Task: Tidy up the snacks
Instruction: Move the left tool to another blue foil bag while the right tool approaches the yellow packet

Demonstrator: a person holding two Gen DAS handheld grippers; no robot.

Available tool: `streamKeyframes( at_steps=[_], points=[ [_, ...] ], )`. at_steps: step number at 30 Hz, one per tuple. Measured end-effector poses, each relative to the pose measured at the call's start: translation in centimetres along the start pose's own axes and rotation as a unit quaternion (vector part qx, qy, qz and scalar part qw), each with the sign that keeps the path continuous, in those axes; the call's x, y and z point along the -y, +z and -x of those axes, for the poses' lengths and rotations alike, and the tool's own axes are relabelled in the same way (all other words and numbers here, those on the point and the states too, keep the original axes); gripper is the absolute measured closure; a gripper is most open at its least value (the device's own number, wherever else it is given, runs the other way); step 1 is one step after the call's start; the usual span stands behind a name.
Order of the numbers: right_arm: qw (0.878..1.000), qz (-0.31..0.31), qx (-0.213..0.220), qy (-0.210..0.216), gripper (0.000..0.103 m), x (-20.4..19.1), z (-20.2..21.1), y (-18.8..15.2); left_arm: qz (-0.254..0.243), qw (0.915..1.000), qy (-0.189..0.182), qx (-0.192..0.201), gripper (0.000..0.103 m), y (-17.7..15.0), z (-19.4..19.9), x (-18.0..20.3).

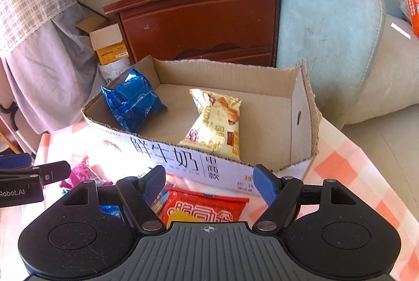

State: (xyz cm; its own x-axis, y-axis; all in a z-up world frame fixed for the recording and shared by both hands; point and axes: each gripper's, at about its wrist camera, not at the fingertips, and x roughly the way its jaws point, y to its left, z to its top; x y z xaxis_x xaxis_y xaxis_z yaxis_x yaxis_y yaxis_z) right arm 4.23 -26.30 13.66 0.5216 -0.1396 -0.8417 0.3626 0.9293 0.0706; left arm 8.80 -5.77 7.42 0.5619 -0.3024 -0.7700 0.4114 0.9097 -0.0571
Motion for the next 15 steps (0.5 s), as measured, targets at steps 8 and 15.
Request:
streamKeyframes(
  at_steps=[8,15],
  points=[
    [0.998,-0.038,-0.039,-0.004,0.027,0.9,1.8,-2.1,-0.017,0.9996,-0.019,-0.013,0.012,-1.4,1.2,1.9],
    [0.997,-0.041,-0.068,-0.014,0.027,1.2,2.0,-3.4,-0.056,0.9974,-0.035,-0.03,0.012,-2.0,0.6,3.4]
  ],
)
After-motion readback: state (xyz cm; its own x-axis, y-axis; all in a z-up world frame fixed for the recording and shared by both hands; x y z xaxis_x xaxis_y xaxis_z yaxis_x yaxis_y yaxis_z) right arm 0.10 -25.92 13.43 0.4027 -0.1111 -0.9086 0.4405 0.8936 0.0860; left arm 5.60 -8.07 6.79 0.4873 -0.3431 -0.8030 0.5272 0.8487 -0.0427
